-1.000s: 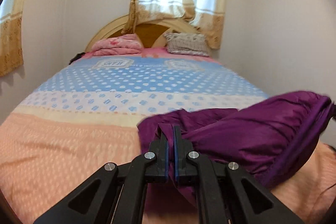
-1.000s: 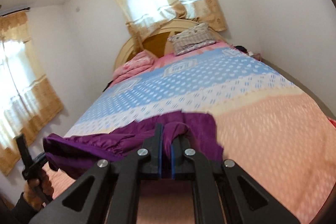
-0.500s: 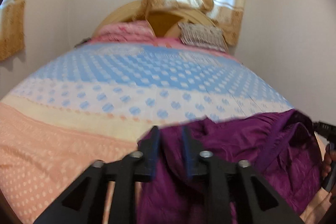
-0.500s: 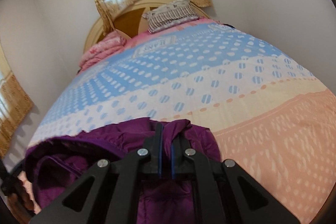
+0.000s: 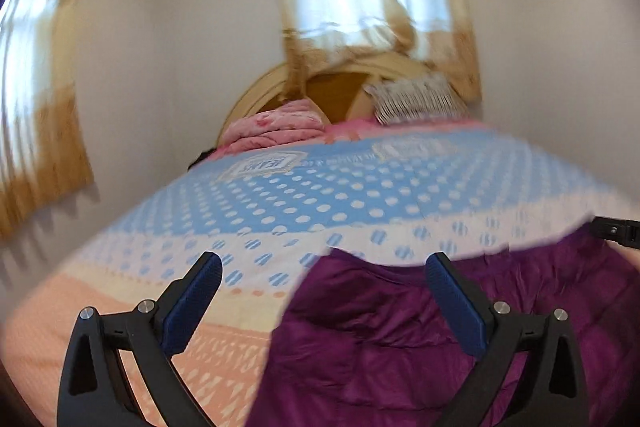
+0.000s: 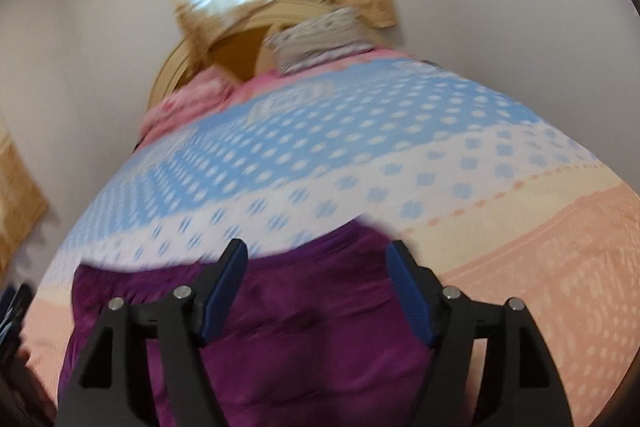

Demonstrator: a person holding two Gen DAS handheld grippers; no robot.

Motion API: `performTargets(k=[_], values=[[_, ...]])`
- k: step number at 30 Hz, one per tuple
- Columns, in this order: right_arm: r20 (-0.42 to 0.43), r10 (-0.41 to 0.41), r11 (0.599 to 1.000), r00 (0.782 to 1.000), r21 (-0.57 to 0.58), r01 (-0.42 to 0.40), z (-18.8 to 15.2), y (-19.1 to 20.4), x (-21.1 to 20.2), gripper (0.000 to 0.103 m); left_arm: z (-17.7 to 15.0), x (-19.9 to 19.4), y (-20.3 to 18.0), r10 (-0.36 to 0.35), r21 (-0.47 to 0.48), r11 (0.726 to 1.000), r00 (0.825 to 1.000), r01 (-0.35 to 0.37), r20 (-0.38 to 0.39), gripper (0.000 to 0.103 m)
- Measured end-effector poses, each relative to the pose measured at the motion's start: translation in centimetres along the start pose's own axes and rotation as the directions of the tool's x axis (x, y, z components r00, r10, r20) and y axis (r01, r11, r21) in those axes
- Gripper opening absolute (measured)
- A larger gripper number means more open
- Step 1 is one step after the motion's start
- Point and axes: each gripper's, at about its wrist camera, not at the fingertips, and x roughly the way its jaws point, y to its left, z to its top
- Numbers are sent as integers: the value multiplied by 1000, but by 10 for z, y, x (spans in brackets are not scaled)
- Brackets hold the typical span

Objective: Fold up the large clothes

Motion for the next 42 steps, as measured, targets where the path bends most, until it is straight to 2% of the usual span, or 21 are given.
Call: performTargets(k=[1,3,5,8,10,12,19,25,42], values=[[-35,21,999,999,-50,-23,-7,17,5,74,-3,9,-17,13,63,998,1000,-12,-13,102],[-71,20,989,997,-147,-31,-20,44,16,73,-9,29,-33,57,130,990,998,-52,-32,102],[-87,-47,971,995,-238,25,-29,58,35,72,-16,52,-40,86,155,985,993,-73,-80,102],[-117,-115,968,986,-238,84,-35,47,64,72,-28,91,-35,107,122,989,972,-83,-207,102],[-146,-116,975,982,-203,85,-37,35,76,72,-37,109,-30,90,85,994,956,-68,-280,102],[-135,-111,978,985,-193,84,-39,32,78,72,-42,120,-28,66,59,997,946,-50,-316,102],[-155,-102,983,983,-171,75,-44,33,88,78,-51,128,-35,55,51,998,938,-40,-343,102],[-168,-102,985,980,-152,76,-44,31,90,78,-52,138,-35,25,40,999,921,-11,-389,102],[-198,-133,980,971,-171,99,-45,34,102,79,-53,144,-37,25,46,999,909,-6,-417,102]])
